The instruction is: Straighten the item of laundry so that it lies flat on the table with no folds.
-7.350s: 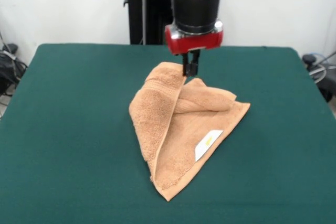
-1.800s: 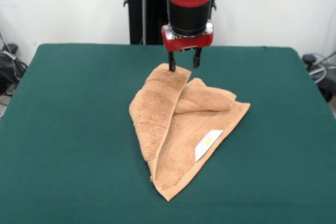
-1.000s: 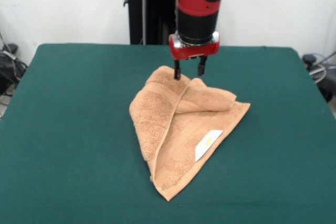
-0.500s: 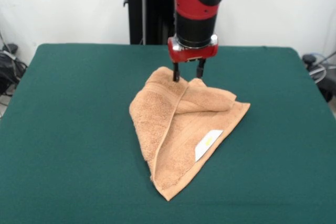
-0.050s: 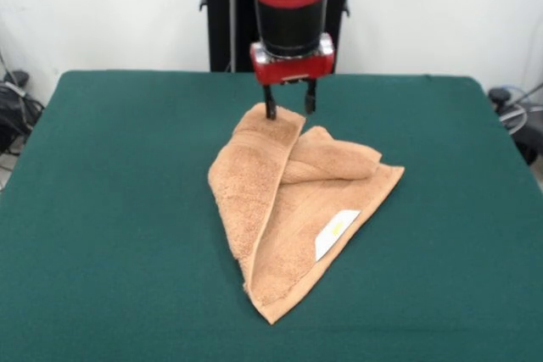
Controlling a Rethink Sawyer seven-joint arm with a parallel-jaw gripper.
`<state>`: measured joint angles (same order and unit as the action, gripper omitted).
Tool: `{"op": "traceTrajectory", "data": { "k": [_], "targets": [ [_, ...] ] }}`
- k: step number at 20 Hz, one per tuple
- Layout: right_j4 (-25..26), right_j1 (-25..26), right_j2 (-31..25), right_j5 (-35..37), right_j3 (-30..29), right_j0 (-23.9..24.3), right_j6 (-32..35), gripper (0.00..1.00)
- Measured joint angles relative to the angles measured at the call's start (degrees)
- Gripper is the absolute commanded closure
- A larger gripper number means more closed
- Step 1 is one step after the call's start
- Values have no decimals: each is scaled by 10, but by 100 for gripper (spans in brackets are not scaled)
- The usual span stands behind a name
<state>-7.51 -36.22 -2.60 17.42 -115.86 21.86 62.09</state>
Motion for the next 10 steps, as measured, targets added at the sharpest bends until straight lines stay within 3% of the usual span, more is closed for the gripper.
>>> {"op": "traceTrajectory", "data": {
  "k": [5, 6, 10],
  "targets": [
    [17, -19, -26, -48, -38, 49, 0, 0],
    [20, -21, -30, -57, -44, 56, 0, 100],
    [40, -27, -40, -102, -64, 69, 0, 100]
  ]
}}
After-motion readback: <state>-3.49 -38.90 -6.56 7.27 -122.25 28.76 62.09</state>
